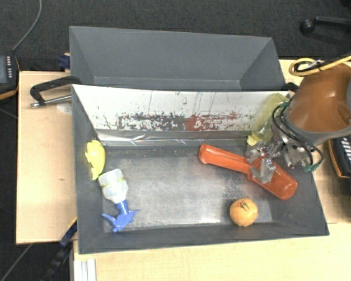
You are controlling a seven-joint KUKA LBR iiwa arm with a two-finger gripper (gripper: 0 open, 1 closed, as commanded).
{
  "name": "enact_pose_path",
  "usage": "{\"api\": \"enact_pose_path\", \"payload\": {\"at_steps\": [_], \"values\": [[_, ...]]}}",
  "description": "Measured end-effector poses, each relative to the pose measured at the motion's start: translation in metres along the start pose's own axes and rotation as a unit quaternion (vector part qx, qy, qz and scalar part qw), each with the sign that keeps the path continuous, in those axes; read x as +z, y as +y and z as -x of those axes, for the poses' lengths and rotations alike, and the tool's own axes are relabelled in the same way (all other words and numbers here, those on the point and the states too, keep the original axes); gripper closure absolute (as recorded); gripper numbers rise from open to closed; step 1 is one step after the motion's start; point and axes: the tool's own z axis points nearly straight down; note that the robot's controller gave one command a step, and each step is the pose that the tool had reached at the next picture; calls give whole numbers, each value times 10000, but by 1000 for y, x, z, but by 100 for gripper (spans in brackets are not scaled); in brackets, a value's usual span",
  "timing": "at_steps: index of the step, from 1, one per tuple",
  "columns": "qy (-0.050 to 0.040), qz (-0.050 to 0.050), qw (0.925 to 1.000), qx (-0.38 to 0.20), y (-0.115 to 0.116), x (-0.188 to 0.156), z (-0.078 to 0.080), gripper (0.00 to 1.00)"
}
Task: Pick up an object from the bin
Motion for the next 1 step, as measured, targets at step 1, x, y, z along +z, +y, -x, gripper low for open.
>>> {"api": "enact_pose_path", "payload": {"at_steps": [1], "values": [[-6,-1,10000,-20,-1,-67,-3,100]]}}
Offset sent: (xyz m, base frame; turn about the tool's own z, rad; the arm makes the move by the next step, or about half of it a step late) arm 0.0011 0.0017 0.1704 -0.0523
